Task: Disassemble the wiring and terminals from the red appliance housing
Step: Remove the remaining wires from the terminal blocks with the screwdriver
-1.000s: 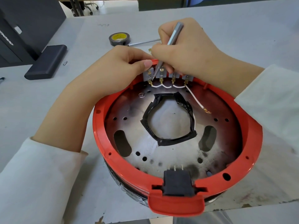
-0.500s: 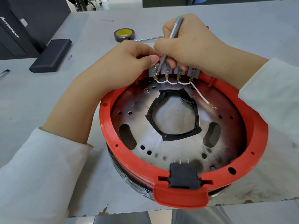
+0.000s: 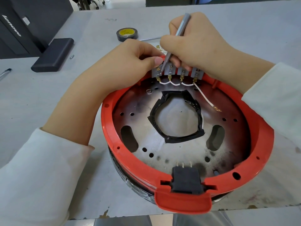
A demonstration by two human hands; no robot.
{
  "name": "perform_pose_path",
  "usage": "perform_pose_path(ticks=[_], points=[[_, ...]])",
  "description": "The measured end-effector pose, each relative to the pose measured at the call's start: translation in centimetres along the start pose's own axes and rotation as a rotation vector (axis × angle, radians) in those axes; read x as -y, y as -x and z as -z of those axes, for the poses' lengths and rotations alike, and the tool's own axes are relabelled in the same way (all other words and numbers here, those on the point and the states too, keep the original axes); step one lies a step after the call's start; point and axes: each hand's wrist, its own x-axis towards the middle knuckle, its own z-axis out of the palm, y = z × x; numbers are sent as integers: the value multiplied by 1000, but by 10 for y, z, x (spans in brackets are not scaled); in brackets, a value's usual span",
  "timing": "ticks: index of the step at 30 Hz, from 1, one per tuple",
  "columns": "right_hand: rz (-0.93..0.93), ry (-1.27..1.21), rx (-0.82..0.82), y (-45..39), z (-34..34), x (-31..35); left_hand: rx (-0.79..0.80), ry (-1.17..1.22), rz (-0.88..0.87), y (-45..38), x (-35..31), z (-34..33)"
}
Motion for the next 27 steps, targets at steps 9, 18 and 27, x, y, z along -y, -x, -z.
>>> perform_pose_path(ticks=[9, 18, 27], points=[[-35, 68, 68, -2, -2, 4, 19, -1, -12, 2, -1, 1], [19, -3, -4, 0, -1, 0, 6, 12, -21, 1, 0, 0], [14, 49, 12, 4, -3, 2, 12, 25, -37, 2, -1, 0]])
